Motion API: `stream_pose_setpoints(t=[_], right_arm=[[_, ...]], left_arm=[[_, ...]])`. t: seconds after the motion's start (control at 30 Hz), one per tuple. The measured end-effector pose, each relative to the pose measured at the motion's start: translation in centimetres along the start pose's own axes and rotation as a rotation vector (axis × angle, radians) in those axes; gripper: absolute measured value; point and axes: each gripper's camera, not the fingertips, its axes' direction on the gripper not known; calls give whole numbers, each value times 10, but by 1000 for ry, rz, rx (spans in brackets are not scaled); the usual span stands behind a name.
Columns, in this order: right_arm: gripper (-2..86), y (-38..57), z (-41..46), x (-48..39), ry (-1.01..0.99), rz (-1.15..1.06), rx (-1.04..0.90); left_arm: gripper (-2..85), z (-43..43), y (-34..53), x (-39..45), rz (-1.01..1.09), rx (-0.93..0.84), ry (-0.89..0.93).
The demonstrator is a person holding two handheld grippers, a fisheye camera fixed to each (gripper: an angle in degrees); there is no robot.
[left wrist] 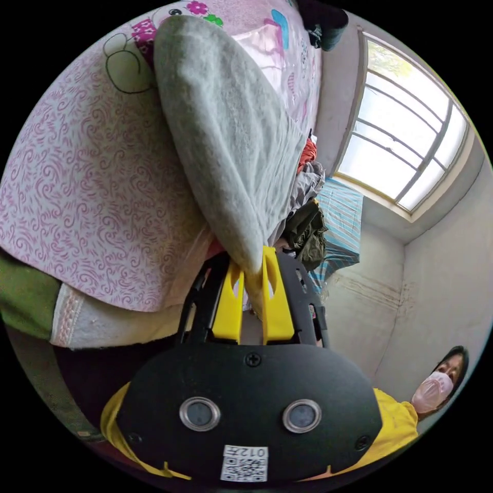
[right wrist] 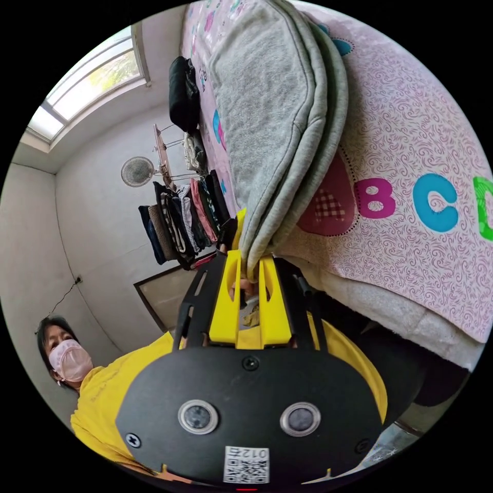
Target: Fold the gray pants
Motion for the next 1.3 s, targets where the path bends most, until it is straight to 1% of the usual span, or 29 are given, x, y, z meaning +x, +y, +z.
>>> stream_pose_setpoints(t=[0.1,0.17,0.27,0.37,0.63,0.7,0.8,0.87,1.0,1.1,1.17,1.3], right_arm=[[94,-4,-2,19,-92,32,56],[137,-8,-11,41,-199,88,167],[166,-25,-15,62,-297,120,306],[180,-56,-10,67,-341,94,380],[185,-147,8,62,-349,48,433],[179,-165,10,61,-342,34,430],[156,-195,31,58,-313,-2,353],[129,-211,55,51,-225,-33,310],[88,-223,90,42,-142,-49,283],[73,-226,120,2,-68,-205,240],[67,-228,152,-44,-14,-345,168],[61,-221,207,-121,49,-555,83]], left_arm=[[84,-9,-26,34,38,-47,18],[84,-15,-43,58,61,-69,13],[84,-26,-75,93,67,-96,-22],[84,-34,-105,122,67,-127,-54],[83,-64,-169,198,83,-124,-104],[83,-77,-181,212,90,-109,-112],[83,-98,-198,228,94,-100,-114],[84,-111,-207,233,81,-79,-131],[84,-138,-226,237,36,-26,-146],[84,-160,-232,264,71,19,-174],[84,-179,-233,290,123,44,-184],[84,-244,-233,361,263,115,-163]])
